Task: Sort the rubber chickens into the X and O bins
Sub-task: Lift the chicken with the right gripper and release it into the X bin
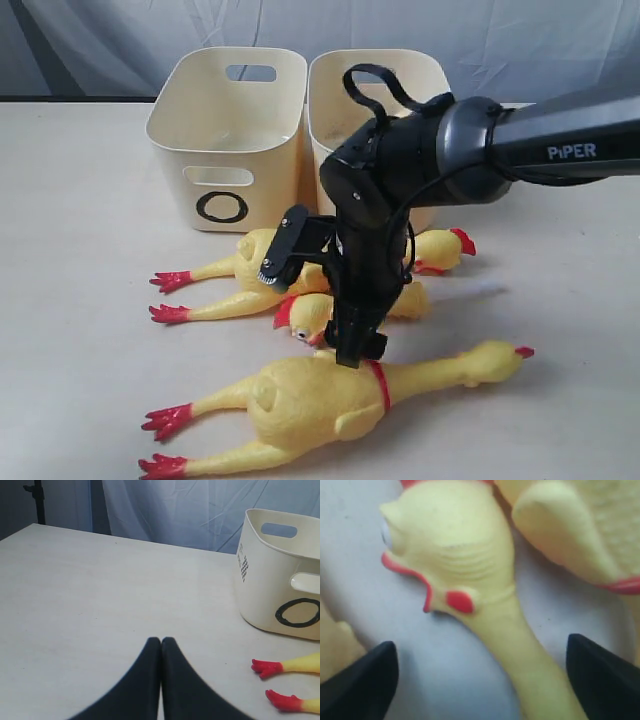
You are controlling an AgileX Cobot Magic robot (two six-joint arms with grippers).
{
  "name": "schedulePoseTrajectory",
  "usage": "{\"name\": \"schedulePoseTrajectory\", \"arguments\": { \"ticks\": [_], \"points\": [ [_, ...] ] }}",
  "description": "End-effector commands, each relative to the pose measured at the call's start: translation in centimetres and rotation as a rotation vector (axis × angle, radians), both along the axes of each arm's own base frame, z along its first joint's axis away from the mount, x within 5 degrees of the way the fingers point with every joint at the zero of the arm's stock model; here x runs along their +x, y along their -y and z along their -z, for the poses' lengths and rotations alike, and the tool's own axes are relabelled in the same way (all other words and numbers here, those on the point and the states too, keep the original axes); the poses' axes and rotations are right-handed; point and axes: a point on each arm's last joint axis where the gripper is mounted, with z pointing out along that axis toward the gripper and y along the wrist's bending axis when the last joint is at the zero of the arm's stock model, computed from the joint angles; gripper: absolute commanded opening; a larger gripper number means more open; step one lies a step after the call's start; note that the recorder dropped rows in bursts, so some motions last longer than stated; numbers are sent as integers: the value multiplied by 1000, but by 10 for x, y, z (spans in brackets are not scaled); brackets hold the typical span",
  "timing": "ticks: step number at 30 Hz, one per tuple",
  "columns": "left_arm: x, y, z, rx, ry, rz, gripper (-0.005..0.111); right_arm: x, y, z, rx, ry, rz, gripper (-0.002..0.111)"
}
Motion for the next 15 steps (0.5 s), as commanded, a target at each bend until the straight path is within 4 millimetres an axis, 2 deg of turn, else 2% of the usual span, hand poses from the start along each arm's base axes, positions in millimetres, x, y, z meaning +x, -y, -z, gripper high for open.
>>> {"name": "schedulePoseTrajectory", "arguments": {
  "ticks": [1, 3, 5, 7, 10, 12, 15],
  "points": [
    [0, 1, -1, -3, 7, 9, 0, 0, -1, 16, -8, -39, 16, 72],
    [0, 1, -1, -3, 7, 9, 0, -1, 0, 21, -27, -54, 16, 43],
    [0, 1, -1, -3, 7, 9, 0, -2, 3, 24, -67, -73, 8, -1],
    [0, 1, -1, -3, 7, 9, 0, -2, 6, 21, -111, -83, -1, 4],
    [0, 1, -1, -3, 7, 9, 0, -1, 15, 4, -234, -98, -13, 1],
    [0, 1, -1, -3, 7, 9, 0, 4, 20, -16, -318, -74, -10, -1],
    [0, 1, -1, -3, 7, 9, 0, 17, 15, -56, -274, 65, 15, -1]
  ]
}}
